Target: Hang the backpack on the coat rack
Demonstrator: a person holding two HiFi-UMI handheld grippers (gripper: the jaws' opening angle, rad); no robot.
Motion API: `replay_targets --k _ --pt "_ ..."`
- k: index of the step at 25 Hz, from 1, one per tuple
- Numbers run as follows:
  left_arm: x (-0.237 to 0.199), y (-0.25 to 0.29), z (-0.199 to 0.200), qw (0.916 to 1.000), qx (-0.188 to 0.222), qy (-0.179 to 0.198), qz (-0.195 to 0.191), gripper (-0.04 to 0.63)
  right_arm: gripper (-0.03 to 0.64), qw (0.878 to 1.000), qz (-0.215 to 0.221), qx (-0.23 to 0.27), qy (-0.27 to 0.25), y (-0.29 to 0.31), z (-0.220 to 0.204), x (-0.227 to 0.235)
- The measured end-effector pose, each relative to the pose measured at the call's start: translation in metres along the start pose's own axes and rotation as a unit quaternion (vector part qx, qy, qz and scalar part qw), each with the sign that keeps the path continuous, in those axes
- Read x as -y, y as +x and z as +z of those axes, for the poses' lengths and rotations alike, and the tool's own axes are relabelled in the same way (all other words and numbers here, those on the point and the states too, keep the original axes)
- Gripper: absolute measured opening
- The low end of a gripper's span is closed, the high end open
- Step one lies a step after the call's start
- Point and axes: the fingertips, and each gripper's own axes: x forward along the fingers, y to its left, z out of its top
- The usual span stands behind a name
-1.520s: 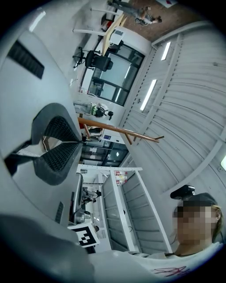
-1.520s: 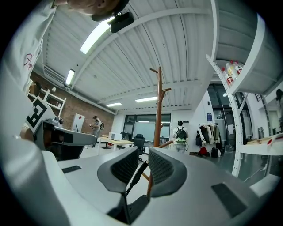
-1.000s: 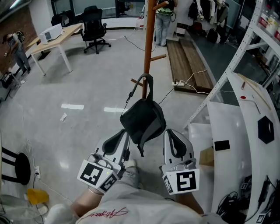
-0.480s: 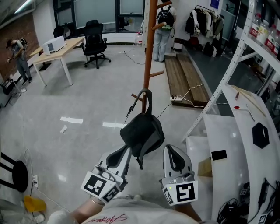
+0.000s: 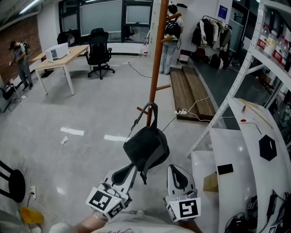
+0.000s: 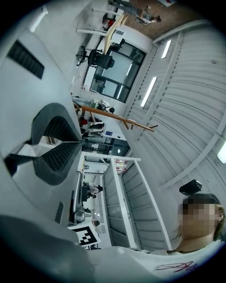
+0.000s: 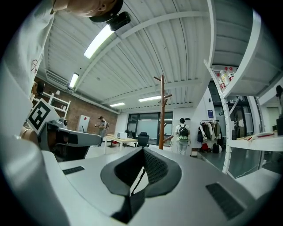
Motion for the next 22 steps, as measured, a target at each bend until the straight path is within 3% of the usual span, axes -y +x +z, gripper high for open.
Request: replay_targets --k 13,22 --pt "0.016 0.002 -0.006 0.9999 -0.015 -0.002 -0.007 0.021 0.017 1.000 0.013 0.008 -0.004 -0.012 0.001 -0.003" --pt "0.023 0.002 -0.004 1.0000 0.002 -0.002 -0.007 0.021 0.017 1.000 0.027 0.009 -0.004 -0.018 0.000 -0.008"
